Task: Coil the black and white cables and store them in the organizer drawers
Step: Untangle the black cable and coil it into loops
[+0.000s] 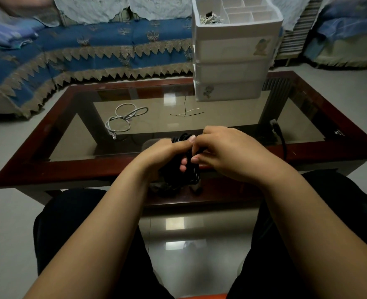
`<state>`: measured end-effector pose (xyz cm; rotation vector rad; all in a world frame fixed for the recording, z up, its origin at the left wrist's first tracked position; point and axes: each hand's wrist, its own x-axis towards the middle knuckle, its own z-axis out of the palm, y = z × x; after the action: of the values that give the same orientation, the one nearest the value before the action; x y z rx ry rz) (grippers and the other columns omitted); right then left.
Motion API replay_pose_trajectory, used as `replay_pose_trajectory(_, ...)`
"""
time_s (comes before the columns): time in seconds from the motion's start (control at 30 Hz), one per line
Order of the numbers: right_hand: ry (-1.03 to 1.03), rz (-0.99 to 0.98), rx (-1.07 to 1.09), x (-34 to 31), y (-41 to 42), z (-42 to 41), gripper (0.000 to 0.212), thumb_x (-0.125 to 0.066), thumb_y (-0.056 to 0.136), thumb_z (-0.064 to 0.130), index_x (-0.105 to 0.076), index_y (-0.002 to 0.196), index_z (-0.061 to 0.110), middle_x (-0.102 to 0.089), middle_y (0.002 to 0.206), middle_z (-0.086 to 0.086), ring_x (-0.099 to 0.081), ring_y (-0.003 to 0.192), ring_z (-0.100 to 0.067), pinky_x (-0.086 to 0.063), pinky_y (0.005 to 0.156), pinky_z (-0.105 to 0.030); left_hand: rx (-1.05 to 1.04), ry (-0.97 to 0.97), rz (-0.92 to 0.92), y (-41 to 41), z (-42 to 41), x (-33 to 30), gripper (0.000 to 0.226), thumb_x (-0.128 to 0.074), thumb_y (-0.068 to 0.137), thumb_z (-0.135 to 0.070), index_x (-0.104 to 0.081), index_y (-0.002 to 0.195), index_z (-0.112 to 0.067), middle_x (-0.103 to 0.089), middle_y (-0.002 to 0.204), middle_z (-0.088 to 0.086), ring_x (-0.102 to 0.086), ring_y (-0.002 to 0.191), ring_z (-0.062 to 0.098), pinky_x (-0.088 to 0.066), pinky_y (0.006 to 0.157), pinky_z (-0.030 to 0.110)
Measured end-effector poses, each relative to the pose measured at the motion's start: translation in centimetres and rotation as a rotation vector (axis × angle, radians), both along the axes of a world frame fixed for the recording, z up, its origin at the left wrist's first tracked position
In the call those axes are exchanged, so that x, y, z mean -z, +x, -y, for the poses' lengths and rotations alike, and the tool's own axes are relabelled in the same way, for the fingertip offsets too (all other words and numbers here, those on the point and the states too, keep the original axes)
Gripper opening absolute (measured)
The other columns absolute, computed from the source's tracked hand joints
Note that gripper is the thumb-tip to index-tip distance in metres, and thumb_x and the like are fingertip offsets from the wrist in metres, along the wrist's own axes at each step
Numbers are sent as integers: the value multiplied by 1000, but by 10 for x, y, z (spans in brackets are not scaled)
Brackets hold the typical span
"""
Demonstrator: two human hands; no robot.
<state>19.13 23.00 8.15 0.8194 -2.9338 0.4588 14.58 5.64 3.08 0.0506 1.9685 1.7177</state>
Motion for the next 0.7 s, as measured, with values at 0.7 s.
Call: replay_pose_trajectory(0.7, -553, 258, 71, 15, -34, -18, 23, -70, 81, 31, -49, 77, 21, -53, 70, 8, -53, 61, 3, -42, 57, -15, 78, 209, 233, 25, -20, 15, 69, -31, 83, -73, -54, 79, -9, -51, 51, 1, -51, 42, 11, -46, 48, 22)
